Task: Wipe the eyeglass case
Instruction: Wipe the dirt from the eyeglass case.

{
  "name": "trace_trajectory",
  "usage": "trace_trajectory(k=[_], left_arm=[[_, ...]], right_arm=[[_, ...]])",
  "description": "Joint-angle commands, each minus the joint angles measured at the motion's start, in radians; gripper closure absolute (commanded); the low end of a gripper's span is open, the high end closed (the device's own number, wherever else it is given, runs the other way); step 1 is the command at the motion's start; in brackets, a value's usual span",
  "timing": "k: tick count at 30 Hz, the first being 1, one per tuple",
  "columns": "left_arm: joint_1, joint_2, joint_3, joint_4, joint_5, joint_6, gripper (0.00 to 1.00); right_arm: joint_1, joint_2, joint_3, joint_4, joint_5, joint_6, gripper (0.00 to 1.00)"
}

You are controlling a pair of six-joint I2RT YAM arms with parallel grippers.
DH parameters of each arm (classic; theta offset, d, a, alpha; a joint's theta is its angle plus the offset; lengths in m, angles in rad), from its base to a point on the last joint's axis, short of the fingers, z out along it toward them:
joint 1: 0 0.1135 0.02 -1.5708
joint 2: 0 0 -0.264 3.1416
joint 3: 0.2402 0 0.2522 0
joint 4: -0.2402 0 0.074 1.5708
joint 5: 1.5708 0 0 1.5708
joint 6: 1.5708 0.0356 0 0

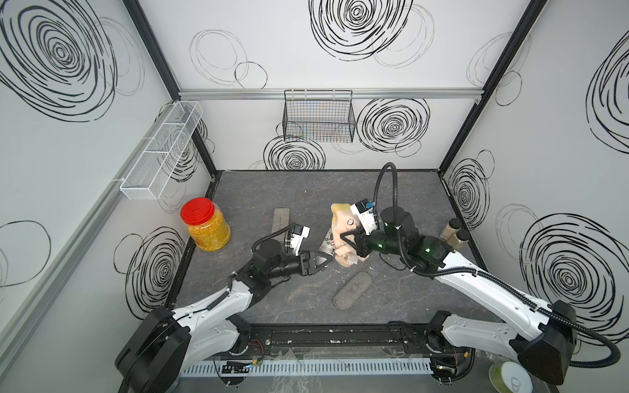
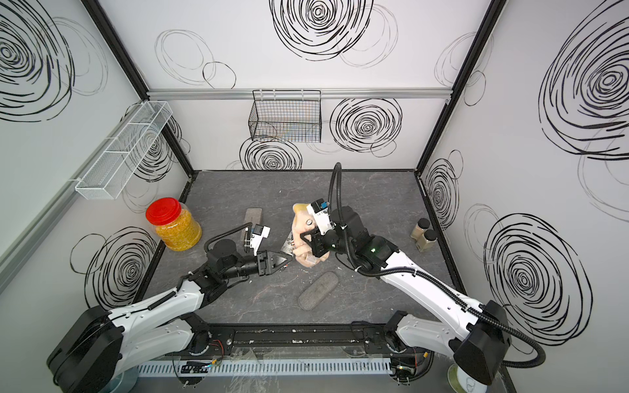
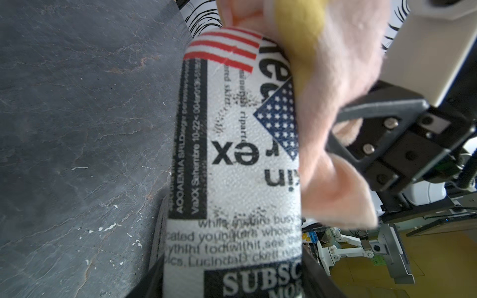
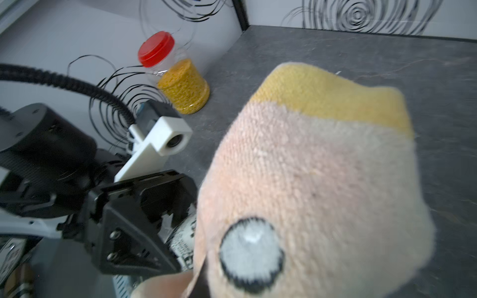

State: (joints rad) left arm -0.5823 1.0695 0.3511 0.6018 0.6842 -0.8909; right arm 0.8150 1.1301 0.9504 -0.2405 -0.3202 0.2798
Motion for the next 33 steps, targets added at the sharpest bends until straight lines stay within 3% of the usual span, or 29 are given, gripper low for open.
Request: trace_trajectory(k=[1,3,8,15,19,25,33], left_arm=[[-0.008,-0.019,0.0,0.132,0.02,0.009,0.37],[-0.01,-0.017,-0.002,0.143,0.02,0.007,0.37],[-0.014,-0.022,-0.01,0.148,0.017,0.006,0.37],[-0.014,-0.048,-0.02,0.164,0.015,-0.012,0.37],[-0.006,-0.056,-0.018,0.216,0.031,-0.049,0.37],[0.004,-0.036,0.025,0.231,0.069,-0.067,0.37],[0.031,0.002,0.088,0.223,0.138,-0.112,0.37]], right_arm=[[0.026,-0.008,-0.023,0.026,-0.169,-0.026,0.94],[0.025,-0.003,-0.015,0.014,-0.098,-0.021,0.95],[-0.016,0.0,0.011,0.002,0.248,0.041,0.98],[-0.112,-0.042,-0.005,0.013,0.331,0.093,0.97],[-0.161,-0.05,-0.005,-0.032,0.245,0.081,0.97],[-0.132,-0.068,-0.012,0.023,-0.189,-0.002,0.95],[-0.023,-0.072,-0.052,-0.04,-0.261,-0.055,0.94]])
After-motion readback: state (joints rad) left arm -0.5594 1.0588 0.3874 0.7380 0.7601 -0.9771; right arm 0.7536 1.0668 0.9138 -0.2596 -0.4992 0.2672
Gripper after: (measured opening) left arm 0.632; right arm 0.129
